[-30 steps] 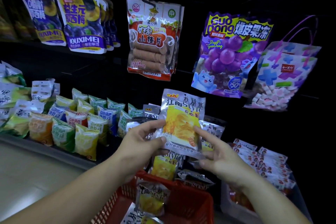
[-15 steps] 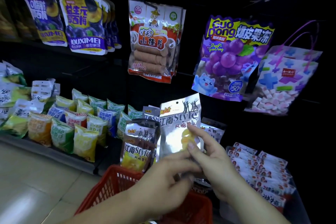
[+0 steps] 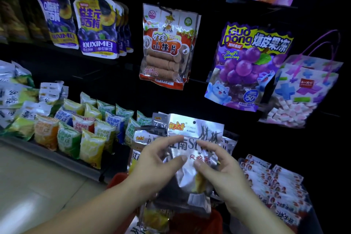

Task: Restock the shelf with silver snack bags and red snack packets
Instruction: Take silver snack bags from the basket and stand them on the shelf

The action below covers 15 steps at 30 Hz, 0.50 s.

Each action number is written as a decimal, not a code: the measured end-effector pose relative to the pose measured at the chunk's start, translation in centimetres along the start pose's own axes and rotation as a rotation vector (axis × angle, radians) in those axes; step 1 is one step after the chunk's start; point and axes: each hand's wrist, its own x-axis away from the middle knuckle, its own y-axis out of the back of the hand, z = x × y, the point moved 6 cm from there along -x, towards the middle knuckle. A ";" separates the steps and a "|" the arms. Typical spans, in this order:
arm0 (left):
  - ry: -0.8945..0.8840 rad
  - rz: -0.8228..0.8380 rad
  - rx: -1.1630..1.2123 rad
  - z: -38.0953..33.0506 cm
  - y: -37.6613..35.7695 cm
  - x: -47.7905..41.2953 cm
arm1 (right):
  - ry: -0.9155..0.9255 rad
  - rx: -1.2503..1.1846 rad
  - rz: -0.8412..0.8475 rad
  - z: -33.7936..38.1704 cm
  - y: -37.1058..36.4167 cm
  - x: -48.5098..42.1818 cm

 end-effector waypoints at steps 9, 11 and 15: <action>-0.084 -0.129 -0.017 -0.1 0.1 0.3 | 0.088 0.065 -0.132 -0.6 0.5 -0.9; -0.080 -0.153 0.011 -0.3 0.3 0.3 | 0.066 0.044 -0.157 -0.9 1.0 -1.1; -0.015 -0.190 0.015 -0.2 1.3 -0.3 | 0.031 0.014 -0.155 -1.0 1.4 -1.0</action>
